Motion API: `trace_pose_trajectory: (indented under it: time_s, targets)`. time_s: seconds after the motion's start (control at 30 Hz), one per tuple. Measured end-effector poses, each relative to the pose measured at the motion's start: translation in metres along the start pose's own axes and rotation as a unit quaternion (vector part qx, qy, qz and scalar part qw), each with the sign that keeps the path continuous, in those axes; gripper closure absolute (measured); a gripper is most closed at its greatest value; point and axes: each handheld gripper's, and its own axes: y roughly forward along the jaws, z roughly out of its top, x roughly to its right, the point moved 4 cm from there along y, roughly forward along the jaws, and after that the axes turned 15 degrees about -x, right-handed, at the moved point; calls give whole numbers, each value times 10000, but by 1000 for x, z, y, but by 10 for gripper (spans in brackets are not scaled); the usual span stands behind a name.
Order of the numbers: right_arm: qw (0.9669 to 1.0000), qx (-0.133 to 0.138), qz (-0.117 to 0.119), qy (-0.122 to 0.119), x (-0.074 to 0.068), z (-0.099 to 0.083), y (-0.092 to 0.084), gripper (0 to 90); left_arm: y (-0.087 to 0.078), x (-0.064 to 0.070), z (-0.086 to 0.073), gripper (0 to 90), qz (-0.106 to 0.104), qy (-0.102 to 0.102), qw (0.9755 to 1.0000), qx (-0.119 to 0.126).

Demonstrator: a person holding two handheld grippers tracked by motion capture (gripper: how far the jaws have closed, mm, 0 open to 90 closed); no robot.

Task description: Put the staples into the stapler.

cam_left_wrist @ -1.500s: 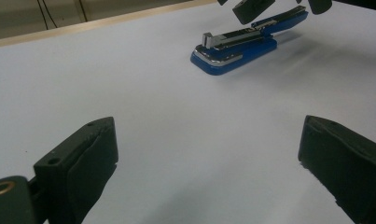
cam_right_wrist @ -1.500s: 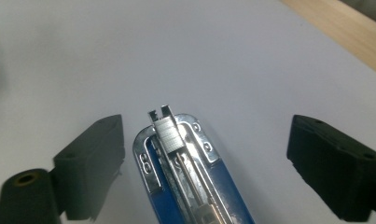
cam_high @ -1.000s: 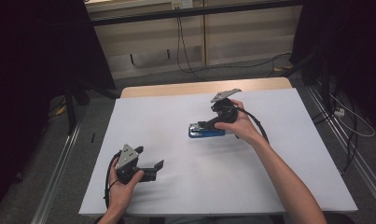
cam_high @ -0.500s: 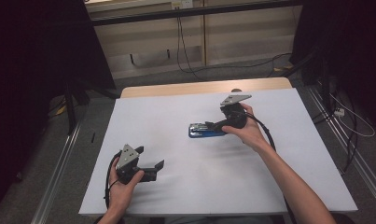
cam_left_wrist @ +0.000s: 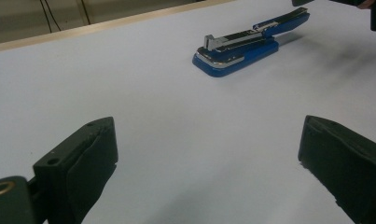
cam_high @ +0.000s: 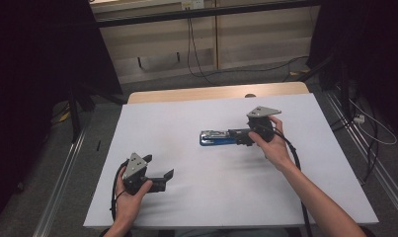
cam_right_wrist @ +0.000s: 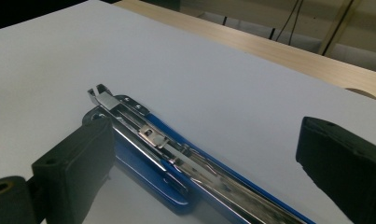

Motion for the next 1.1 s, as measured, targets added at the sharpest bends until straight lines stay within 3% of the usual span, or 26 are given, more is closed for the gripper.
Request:
trace_pose_trajectory:
  time_s: [0.57,0.87,1.1]
  targets:
    - [9978,148,-389,513,15,-44,-32,27,0,-5,-3,56,75,-220,9997,34]
    - [9968,274,-454,595,18,-59,-50,28,0,-6,-2,53,109,-182,9998,40]
    - [9966,215,-514,602,21,-73,-57,25,-2,-3,0,53,143,-124,9998,76]
